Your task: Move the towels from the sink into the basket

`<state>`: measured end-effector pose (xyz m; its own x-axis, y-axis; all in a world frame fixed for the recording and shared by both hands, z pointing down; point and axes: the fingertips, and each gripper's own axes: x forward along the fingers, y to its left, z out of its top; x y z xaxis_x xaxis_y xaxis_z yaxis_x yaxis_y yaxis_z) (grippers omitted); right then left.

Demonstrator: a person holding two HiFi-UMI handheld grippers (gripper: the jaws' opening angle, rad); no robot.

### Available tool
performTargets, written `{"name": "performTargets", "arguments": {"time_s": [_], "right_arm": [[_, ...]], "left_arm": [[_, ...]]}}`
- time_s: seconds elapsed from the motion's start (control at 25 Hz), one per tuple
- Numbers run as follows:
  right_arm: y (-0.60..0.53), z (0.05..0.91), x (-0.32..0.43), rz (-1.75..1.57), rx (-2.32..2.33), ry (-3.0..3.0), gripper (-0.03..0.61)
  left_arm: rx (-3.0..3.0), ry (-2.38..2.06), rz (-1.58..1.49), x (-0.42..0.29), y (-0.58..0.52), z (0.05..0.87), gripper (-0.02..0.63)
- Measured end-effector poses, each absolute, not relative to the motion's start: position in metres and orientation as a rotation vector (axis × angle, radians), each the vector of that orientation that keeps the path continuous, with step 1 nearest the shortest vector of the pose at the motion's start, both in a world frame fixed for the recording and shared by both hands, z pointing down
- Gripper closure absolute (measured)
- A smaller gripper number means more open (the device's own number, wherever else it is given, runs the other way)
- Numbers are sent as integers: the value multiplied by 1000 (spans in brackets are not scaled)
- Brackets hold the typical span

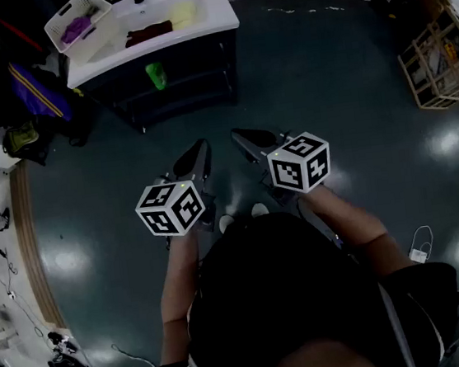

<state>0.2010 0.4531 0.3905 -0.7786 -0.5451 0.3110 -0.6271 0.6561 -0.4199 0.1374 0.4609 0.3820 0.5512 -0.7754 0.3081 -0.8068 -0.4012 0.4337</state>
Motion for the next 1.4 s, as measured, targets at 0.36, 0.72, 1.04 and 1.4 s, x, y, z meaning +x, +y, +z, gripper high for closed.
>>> {"name": "performTargets", "arguments": {"time_s": [0.36,0.72,1.04,1.4], "right_arm": [[444,392,209,785,976,-2700,580],[430,398,228,836,959,-2699,580],[411,410,262,825,897,-2711,580],[376,411,260,861,886,-2718,580]], "left_arm": [[2233,-1257,57,144,455,385,604],[2205,-1281,69,160,442,393,604],[2186,-1294,42,195,426,401,604],[2154,-1317,66,189,399,407,604]]}}
